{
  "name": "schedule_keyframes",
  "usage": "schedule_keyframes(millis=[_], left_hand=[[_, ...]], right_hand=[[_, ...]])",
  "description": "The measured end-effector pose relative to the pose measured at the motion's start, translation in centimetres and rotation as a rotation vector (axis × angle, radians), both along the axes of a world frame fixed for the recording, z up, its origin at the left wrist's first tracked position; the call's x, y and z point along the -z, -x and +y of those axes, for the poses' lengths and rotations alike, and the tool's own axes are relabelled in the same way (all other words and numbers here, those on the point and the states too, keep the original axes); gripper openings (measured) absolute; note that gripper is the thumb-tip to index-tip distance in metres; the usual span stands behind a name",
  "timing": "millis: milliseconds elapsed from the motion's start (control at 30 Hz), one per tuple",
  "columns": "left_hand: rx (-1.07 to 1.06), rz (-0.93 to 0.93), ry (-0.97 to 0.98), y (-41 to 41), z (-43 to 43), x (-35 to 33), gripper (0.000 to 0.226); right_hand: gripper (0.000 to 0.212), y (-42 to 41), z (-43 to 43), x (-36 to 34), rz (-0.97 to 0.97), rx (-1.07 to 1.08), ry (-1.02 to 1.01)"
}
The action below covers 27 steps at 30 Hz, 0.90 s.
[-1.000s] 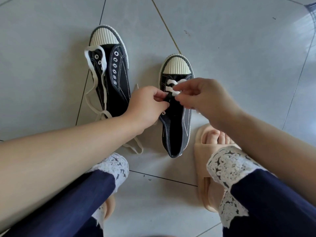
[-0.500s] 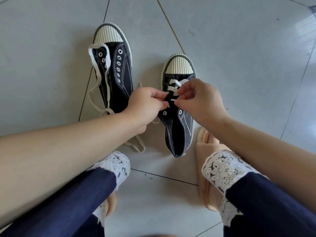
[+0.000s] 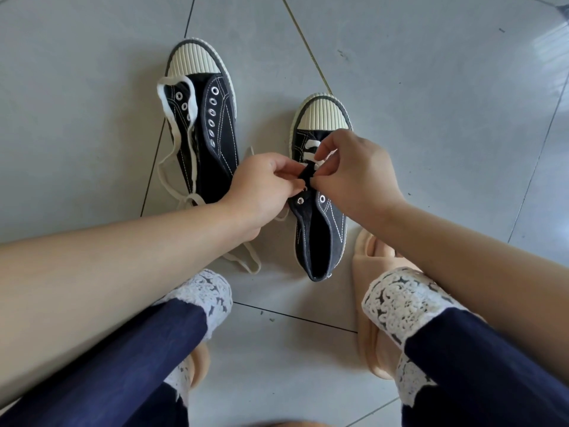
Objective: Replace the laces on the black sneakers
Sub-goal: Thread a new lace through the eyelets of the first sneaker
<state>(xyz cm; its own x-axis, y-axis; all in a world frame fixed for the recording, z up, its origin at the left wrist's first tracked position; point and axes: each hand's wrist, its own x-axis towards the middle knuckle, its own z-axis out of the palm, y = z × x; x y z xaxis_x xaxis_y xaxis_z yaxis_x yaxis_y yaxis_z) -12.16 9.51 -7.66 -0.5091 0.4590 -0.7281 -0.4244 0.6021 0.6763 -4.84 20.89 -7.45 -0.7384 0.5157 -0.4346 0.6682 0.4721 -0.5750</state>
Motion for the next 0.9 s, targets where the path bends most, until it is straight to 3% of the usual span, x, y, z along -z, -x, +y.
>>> schedule_keyframes(millis=[167,467,667,900], left_hand=[[-0.013,-0.108,-0.068,0.3,-0.1,0.4,0.021],[0.358,0.347,0.082,0.7,1.3,0.5,0.012],[0.215,0.444,0.053,-0.1,0.3,0.7,0.017],[0.039,0.369,0.123,-0.9,0.7,1.9,0.026]], right_hand=[[0.032,-1.0,0.1,-0.3,0.039,0.053,0.128],[0.025,-1.2,0.1,-0.4,0.036,0.097,0.147],[0.020,-1.0,0.2,0.0,0.032,0.019,0.073],[0.028,-1.7,-0.2,-0.3,0.104,-0.071,0.101]])
